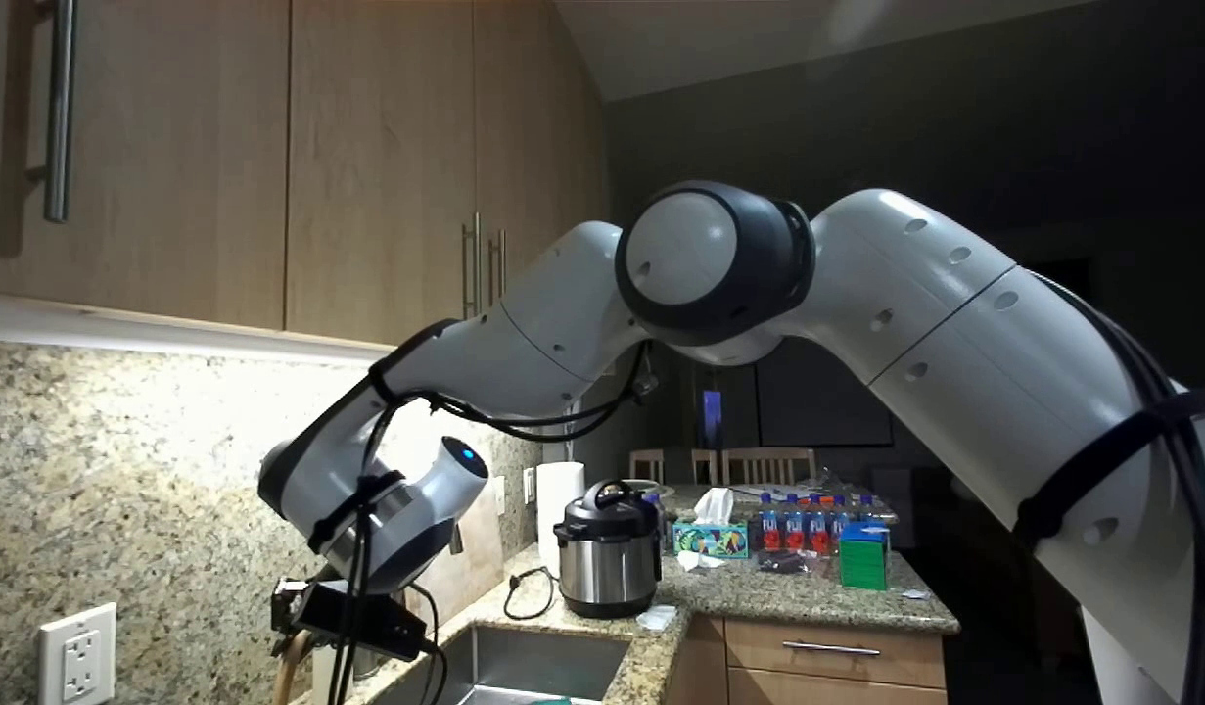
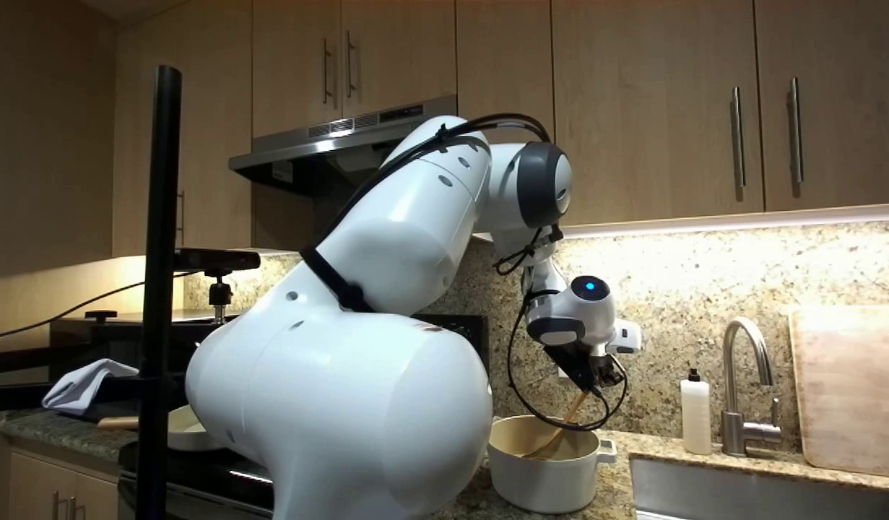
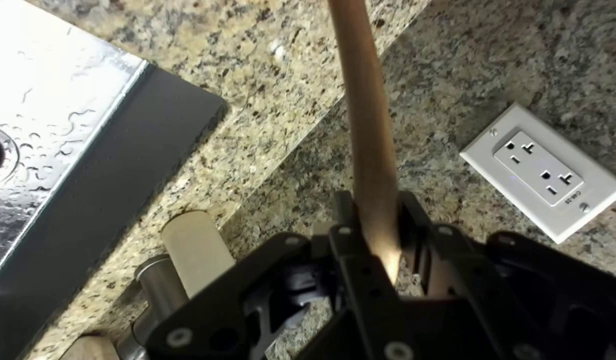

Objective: Use the cooking stick to stir the contents in the white pot

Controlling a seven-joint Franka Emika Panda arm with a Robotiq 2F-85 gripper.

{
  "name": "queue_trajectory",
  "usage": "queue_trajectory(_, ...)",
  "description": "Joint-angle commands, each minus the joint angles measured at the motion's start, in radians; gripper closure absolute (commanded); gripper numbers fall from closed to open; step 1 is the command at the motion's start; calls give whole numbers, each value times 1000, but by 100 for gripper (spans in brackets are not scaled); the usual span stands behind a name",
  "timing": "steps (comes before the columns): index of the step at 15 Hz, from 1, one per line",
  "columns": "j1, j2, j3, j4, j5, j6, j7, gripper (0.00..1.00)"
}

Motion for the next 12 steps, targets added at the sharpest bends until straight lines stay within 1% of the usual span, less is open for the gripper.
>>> queue_trajectory(1, -51, -7, 67, -37, 78, 20, -70, 94)
queue_trajectory(3, -66, -18, 98, -68, 155, 85, -88, 94)
queue_trajectory(6, -75, -22, 146, -61, 287, 254, -103, 94)
queue_trajectory(8, -67, -21, 162, -47, 304, 357, -55, 94)
queue_trajectory(9, 7, -45, 72, -96, 169, 354, 144, 94)
queue_trajectory(10, 16, -46, 69, -106, 143, 383, 188, 94)
queue_trajectory(11, 84, -52, -29, -89, 195, 348, 189, 94)
queue_trajectory(12, 108, -46, -55, -93, 165, 353, 248, 94)
